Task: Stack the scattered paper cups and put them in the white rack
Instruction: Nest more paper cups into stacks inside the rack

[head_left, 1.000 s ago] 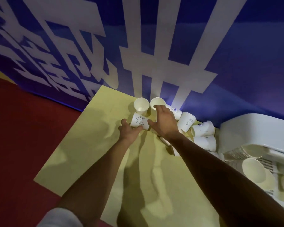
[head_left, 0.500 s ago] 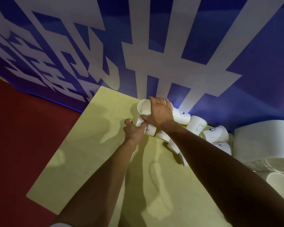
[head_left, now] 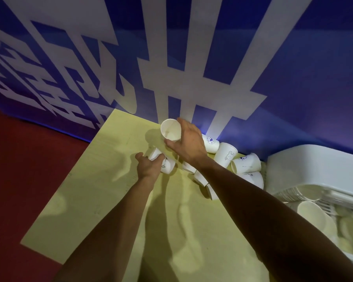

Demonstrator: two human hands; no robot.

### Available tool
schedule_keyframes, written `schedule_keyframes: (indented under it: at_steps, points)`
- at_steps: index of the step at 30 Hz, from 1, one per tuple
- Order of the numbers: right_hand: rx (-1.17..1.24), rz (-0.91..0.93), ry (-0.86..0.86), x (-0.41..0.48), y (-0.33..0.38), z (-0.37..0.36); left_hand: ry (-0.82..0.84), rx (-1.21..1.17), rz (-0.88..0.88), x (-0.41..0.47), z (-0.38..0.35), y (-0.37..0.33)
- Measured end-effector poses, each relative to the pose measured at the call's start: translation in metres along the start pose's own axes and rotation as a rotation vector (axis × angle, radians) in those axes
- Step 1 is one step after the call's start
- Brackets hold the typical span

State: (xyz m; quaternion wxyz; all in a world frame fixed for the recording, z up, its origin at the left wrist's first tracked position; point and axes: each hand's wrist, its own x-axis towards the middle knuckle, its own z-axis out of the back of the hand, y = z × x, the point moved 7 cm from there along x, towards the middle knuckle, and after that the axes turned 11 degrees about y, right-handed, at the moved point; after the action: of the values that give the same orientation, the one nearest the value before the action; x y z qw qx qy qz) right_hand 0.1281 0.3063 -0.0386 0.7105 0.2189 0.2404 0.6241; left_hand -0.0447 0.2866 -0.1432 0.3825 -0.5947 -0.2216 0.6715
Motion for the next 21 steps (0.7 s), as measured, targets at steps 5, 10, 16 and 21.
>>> schedule_keyframes:
  at_steps: [5,10,16,21]
  points:
    - [0.089,-0.029,-0.049,-0.039,-0.002,0.041,0.013,0.030,-0.096,-0.038,-0.006,-0.020]
    - [0.109,-0.044,-0.101,-0.092,-0.020,0.080,0.095,0.126,-0.168,-0.081,-0.043,-0.032]
    - [0.140,-0.075,-0.192,-0.160,-0.047,0.134,0.220,0.210,-0.241,-0.139,-0.097,-0.031]
    - [0.178,-0.097,-0.262,-0.228,-0.079,0.170,0.372,0.322,-0.339,-0.190,-0.150,-0.028]
